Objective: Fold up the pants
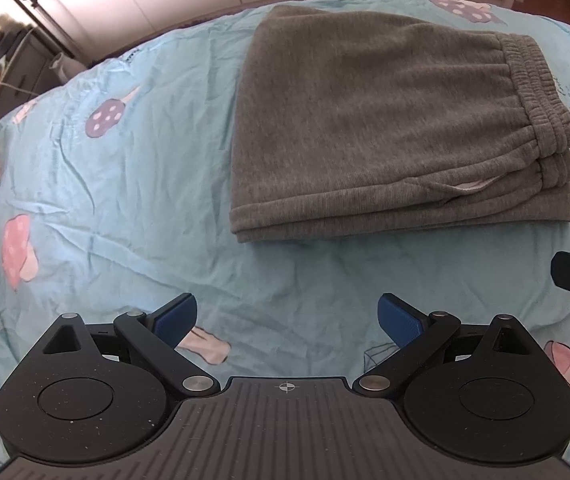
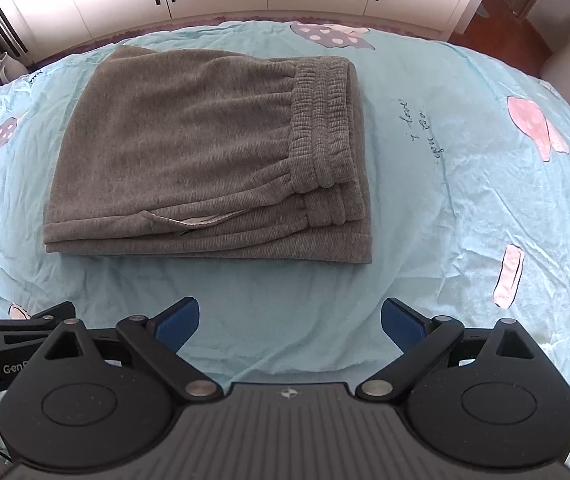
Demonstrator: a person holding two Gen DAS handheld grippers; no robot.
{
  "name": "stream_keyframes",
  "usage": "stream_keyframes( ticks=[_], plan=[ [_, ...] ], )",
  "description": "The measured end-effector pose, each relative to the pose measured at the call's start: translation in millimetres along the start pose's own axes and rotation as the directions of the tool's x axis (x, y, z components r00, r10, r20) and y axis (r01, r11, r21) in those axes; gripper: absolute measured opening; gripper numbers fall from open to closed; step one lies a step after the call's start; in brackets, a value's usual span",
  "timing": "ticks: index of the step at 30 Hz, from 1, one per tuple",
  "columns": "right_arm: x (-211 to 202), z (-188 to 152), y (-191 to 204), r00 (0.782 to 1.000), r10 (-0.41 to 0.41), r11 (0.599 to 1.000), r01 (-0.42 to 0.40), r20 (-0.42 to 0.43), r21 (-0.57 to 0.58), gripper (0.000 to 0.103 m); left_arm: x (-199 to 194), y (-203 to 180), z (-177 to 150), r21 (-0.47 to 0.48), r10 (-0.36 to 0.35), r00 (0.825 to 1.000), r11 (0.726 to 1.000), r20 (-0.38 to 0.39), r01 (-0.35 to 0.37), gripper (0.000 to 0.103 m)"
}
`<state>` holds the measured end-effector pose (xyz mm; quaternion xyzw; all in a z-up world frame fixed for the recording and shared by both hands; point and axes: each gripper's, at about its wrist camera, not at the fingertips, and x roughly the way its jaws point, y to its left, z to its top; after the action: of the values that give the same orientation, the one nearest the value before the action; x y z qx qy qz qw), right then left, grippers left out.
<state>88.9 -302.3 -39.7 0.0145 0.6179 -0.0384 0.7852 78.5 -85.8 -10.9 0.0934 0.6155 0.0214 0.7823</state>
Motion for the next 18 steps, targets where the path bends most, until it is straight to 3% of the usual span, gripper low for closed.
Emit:
stream_keyframes(
  ticks=[18],
  plan=[
    [-3.1, 4.0, -1.7, 1.0, 0.017, 1.0, -0.017, -0.004, 0.023, 0.098, -4.1, 2.4, 4.0, -0.007, 0.01, 1.0, 1.0, 0.006, -0.01, 0.1]
  ],
)
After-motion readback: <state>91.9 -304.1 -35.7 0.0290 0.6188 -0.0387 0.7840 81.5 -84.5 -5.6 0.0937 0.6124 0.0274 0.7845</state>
